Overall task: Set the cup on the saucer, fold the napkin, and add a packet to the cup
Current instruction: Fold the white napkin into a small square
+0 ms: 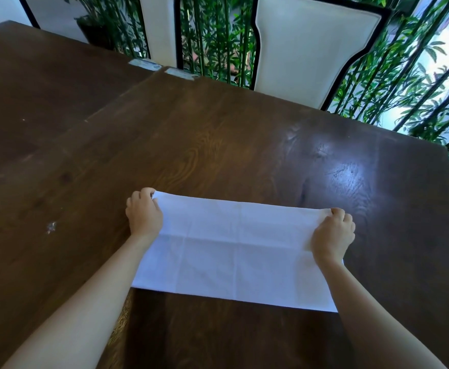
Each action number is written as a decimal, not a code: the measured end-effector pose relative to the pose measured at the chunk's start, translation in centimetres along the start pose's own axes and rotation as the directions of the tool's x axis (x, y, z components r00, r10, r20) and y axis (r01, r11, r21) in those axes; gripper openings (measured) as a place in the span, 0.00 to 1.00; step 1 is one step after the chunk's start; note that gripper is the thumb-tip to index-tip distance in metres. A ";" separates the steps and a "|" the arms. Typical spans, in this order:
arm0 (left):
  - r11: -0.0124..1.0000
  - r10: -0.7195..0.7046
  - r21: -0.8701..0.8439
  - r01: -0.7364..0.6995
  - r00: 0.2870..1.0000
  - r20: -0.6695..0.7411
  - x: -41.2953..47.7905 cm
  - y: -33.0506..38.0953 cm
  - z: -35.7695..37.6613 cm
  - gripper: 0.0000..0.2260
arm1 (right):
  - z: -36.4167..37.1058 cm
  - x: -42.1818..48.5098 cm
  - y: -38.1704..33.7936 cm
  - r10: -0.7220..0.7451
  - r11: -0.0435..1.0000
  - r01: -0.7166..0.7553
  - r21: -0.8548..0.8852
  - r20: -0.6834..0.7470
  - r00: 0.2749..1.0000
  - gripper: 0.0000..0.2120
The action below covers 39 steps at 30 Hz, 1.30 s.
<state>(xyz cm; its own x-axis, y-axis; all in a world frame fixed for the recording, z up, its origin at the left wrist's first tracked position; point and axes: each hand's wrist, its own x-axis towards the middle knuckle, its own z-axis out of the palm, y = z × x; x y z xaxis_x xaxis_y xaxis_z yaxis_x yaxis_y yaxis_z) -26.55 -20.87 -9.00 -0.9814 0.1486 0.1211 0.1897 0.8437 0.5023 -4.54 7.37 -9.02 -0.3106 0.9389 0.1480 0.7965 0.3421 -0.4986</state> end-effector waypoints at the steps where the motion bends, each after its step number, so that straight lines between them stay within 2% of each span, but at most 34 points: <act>1: 1.000 0.008 -0.002 -0.008 1.000 -0.001 0.0 -0.1 0.0 0.10 | 0.1 0.0 0.0 -0.007 1.000 0.007 0.007 0.001 1.000 0.17; 11: 0.997 0.083 0.001 -0.083 0.996 -0.018 -0.2 -1.0 0.2 0.11 | 0.5 0.0 0.2 -0.032 0.999 0.031 -0.014 -0.029 0.999 0.15; 16: 0.998 0.062 0.016 -0.061 0.998 -0.031 -0.8 -0.6 0.0 0.17 | 0.1 0.2 0.1 -0.005 0.999 0.005 -0.034 -0.006 1.000 0.16; 18: 0.994 0.078 0.080 -0.073 0.996 -0.053 -1.0 0.2 -0.5 0.21 | 0.0 -0.3 -0.9 -0.058 0.995 0.059 -0.082 0.011 0.998 0.19; 19: 0.987 0.126 0.105 -0.120 0.991 -0.054 -1.3 1.0 -0.6 0.22 | 0.1 -0.9 -1.8 -0.130 0.987 0.133 -0.090 0.036 0.991 0.20; 21: 0.955 0.272 0.124 -0.269 0.962 0.000 -2.4 3.0 -0.1 0.22 | 0.9 -2.9 -4.2 -0.356 0.926 0.370 -0.073 0.158 0.921 0.22; 23: 0.914 0.381 0.098 -0.393 0.916 0.123 -4.0 4.8 1.2 0.20 | 2.4 -5.8 -6.6 -0.551 0.806 0.591 -0.040 0.312 0.774 0.23; 25: 0.909 0.361 0.112 -0.403 0.891 0.275 -5.1 5.3 2.6 0.21 | 3.7 -8.2 -8.1 -0.599 0.743 0.670 -0.002 0.446 0.665 0.24; 27: 0.901 0.278 0.217 -0.375 0.884 0.376 -5.2 3.9 3.5 0.23 | 4.5 -9.1 -8.2 -0.599 0.718 0.696 0.019 0.526 0.604 0.24; 28: 0.895 0.242 0.266 -0.358 0.891 0.383 -5.1 3.0 3.6 0.23 | 4.6 -9.0 -8.0 -0.604 0.707 0.706 0.022 0.537 0.589 0.24; 33: 0.901 0.138 0.367 -0.232 0.954 0.265 -5.1 -0.9 2.1 0.27 | 3.7 -6.9 -5.7 -0.575 0.718 0.696 -0.014 0.553 0.603 0.25; 39: 0.922 0.136 0.328 -0.206 0.965 0.224 -5.5 -1.4 1.1 0.28 | 1.3 -2.4 0.0 -0.441 0.798 0.582 -0.154 0.507 0.740 0.26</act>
<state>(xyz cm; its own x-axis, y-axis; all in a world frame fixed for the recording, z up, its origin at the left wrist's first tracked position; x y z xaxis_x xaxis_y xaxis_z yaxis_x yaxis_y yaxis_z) -21.46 -22.31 -11.28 -0.9276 0.3735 -0.0064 0.3679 0.9165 0.1570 -4.49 5.06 -10.49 -0.8447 0.5251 -0.1036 0.5352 0.8253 -0.1800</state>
